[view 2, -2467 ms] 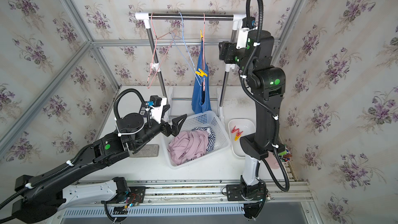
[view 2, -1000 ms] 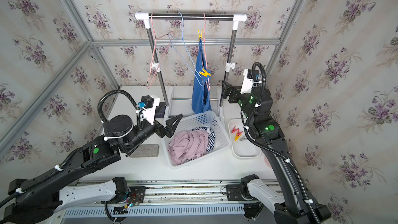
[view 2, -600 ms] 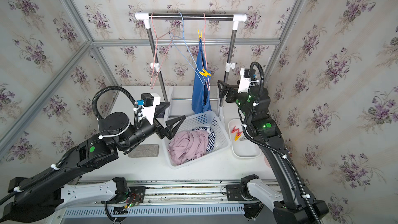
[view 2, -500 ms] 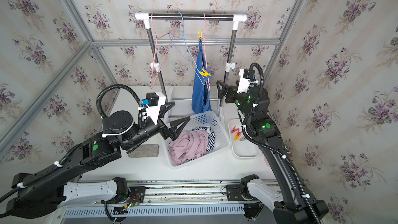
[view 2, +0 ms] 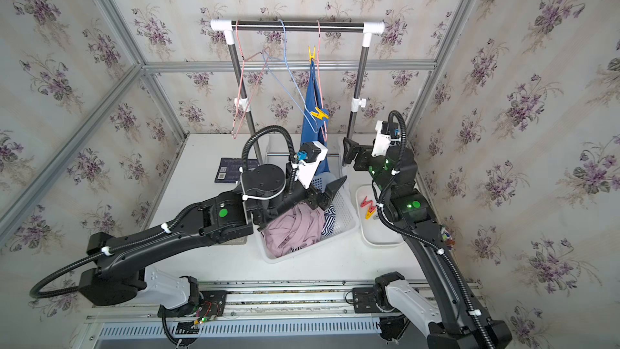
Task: Remove the clothespins securing tank tops to the hanger
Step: Adjust the hanger on the clothesline.
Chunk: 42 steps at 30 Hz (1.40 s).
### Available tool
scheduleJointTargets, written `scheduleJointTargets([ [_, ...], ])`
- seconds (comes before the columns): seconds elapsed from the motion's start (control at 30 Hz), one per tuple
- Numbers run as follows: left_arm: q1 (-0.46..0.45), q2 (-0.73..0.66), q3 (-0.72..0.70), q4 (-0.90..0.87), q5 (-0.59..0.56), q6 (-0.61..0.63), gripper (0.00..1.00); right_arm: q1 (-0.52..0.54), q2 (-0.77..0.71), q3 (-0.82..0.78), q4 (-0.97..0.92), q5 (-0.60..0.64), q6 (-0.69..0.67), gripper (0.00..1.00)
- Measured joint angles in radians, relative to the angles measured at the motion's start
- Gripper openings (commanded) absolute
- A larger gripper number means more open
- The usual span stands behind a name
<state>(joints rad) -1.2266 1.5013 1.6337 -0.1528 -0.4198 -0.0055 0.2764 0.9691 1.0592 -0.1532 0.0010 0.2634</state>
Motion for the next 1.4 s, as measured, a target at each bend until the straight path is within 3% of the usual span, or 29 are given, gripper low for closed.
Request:
scheduleJointTargets([
  [0.3,-0.005,0.096,0.011,0.208,-0.193,0.098,0.77,-0.036,-0.060,-0.114,0.017,0.001,0.051,1.00],
  [0.5,-0.007,0.180,0.071,0.303,-0.210,0.164,0.73,-0.048,-0.067,-0.136,0.042,-0.018,0.051,1.00],
  [0.87,0.003,0.276,0.110,0.460,-0.358,0.283,0.67,-0.053,-0.109,-0.180,0.045,-0.040,0.050,1.00],
  [1.1,0.055,0.250,0.032,0.511,-0.400,0.283,0.67,-0.054,-0.150,-0.266,0.068,-0.068,0.075,1.00],
  [1.4,0.157,0.232,0.064,0.427,-0.346,0.201,0.67,-0.055,-0.157,-0.281,0.091,-0.080,0.081,1.00],
])
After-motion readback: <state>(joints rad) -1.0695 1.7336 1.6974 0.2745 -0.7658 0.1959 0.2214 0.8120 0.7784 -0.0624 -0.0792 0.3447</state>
